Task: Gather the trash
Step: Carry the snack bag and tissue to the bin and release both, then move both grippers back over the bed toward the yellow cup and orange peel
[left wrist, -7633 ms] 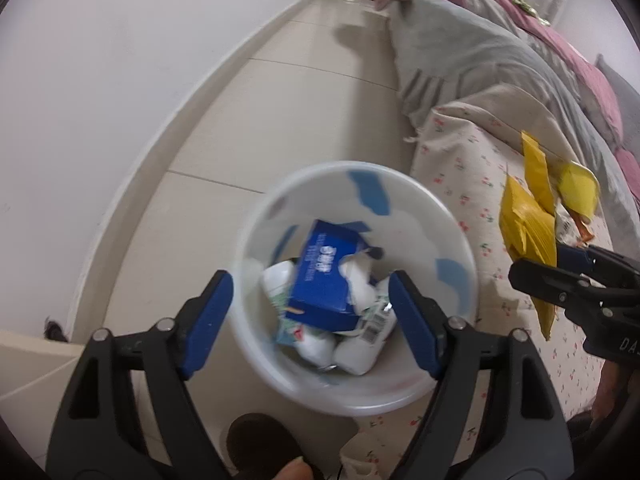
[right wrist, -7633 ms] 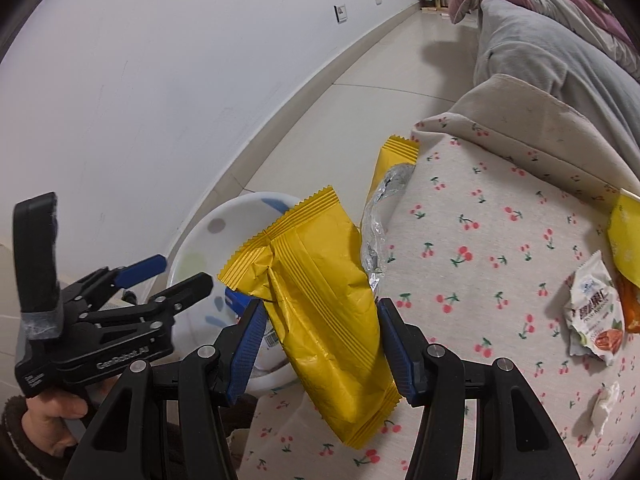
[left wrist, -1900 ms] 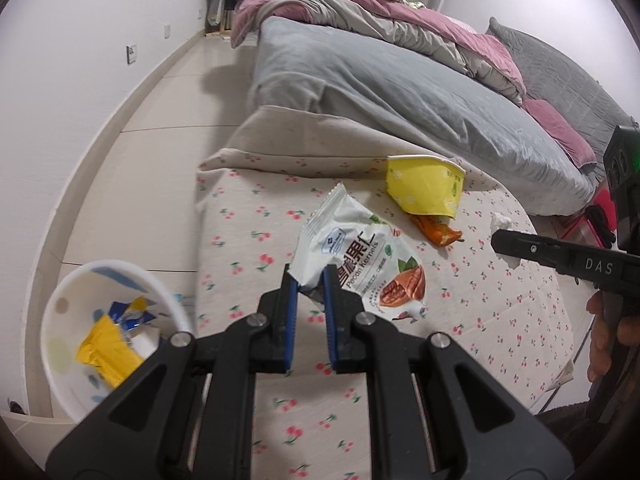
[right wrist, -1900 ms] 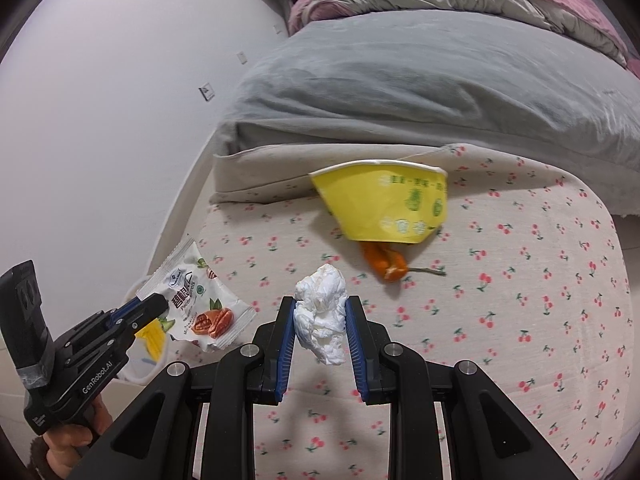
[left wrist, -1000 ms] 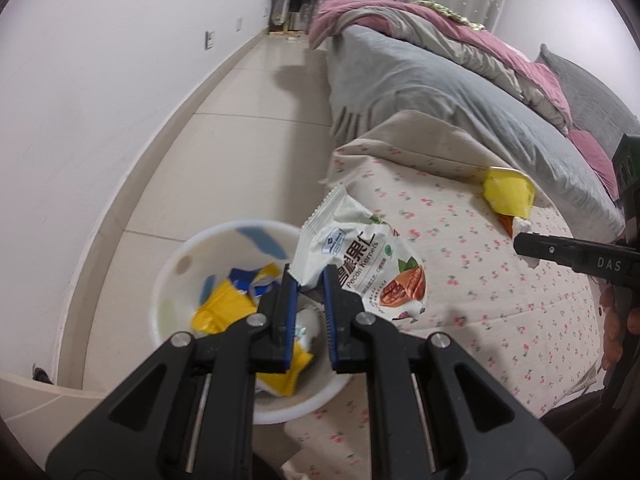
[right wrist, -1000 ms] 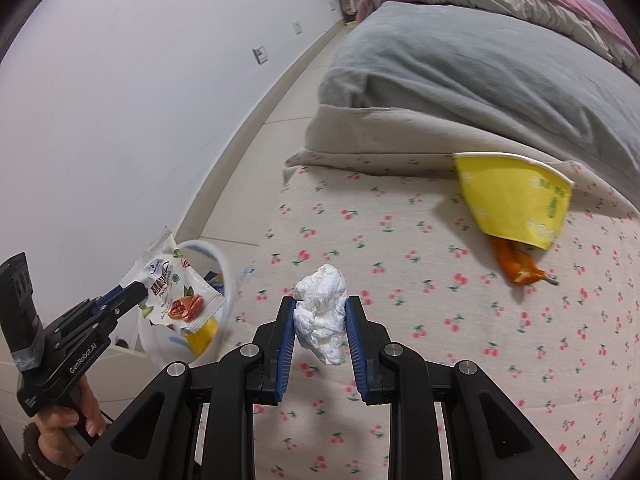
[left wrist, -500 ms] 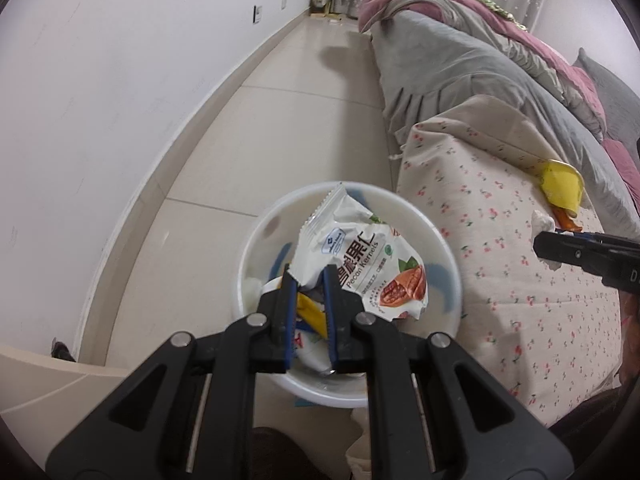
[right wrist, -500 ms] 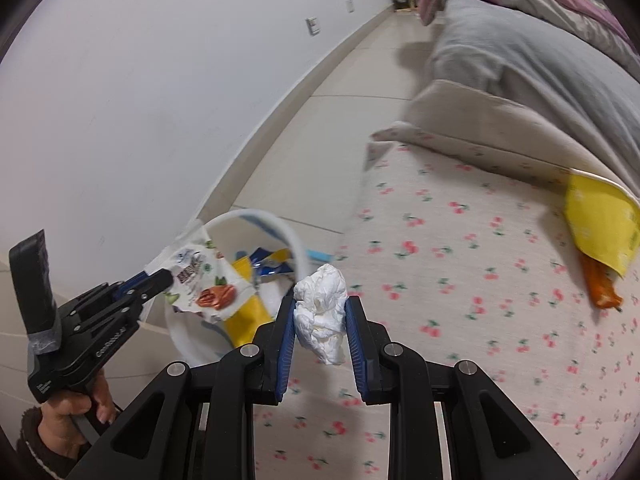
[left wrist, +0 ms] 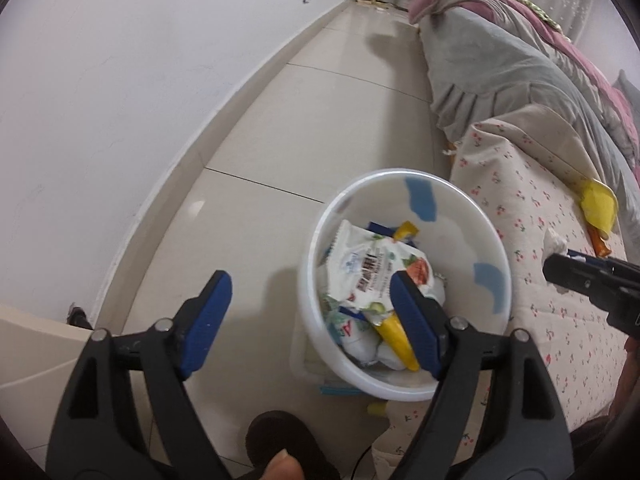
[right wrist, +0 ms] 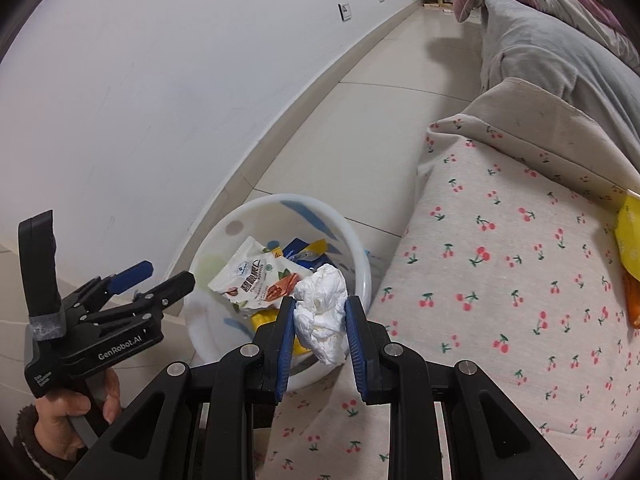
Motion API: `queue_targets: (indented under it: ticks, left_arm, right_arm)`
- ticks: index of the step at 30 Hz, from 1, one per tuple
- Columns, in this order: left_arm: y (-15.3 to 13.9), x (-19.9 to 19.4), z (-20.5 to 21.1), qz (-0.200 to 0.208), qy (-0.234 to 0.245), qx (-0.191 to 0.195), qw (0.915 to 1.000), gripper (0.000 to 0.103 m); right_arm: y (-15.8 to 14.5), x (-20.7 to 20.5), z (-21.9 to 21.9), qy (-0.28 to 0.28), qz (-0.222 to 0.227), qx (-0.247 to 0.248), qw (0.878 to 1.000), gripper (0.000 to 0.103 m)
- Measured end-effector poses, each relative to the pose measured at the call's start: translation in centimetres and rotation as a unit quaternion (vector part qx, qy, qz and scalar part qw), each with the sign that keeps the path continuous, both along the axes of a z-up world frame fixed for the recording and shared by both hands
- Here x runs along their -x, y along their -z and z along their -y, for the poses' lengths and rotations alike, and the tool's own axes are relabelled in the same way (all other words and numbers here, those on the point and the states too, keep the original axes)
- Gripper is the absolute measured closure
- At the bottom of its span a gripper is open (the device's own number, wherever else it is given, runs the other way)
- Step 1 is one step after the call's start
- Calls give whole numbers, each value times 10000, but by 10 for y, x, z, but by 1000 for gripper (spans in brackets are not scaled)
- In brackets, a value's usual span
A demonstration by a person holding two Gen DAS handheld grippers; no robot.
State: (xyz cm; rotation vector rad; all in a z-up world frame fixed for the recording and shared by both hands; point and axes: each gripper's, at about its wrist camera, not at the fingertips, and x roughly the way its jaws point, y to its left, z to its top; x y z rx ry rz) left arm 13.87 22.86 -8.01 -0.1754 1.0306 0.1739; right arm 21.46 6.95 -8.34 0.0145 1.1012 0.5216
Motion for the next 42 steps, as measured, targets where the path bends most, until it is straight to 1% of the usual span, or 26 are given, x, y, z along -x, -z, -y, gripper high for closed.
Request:
queue_targets:
  ticks: [5, 9, 11, 13, 15, 16, 20, 25, 27, 35, 42]
  left_arm:
    - [-5, 3, -5, 55, -143, -215, 9997, 13]
    - [-5, 3, -8, 17, -156, -162, 9997, 12]
    - [-4, 3, -8, -17, -161, -117, 9998, 12]
    - [-5, 2, -9, -21, -167, -89, 9998, 12]
    - [-6, 2, -9, -3, -170, -57, 9998, 12]
    - [-7, 2, -9, 7, -168, -43, 9998, 12]
    - [-9, 0, -5, 26, -138, -5, 9999, 12]
    - [-14, -2, 8, 45, -50, 54, 10000, 12]
    - [-17, -4, 15, 66, -2, 103, 9999, 12]
    - [-34, -8, 47, 225, 285, 95, 9993, 12]
    - [-45, -11, 78, 320, 497, -3, 9983, 12]
  right_arm:
    - [4, -3, -8, -36, 3, -19, 10000, 77]
    - [8, -4, -10, -107, -1, -66, 9999, 76]
    - [9, -4, -12, -165, 37, -186, 9997, 76]
    - [9, -4, -13, -159, -15, -279, 9995, 69]
    - [8, -5, -12, -118, -50, -281, 9995, 46]
    - [6, -4, -12, -106, -2, -266, 9996, 44]
    - [-6, 2, -10, -160, 260, -71, 9995, 44]
    - [-11, 5, 3, -81, 317, 2, 9995, 42]
    - [-12, 5, 13, 9, 305, -1, 9995, 39]
    - [-25, 5, 63, 547, 391, -132, 9977, 35]
    - [-38, 8, 105, 974, 548, -198, 9935, 33]
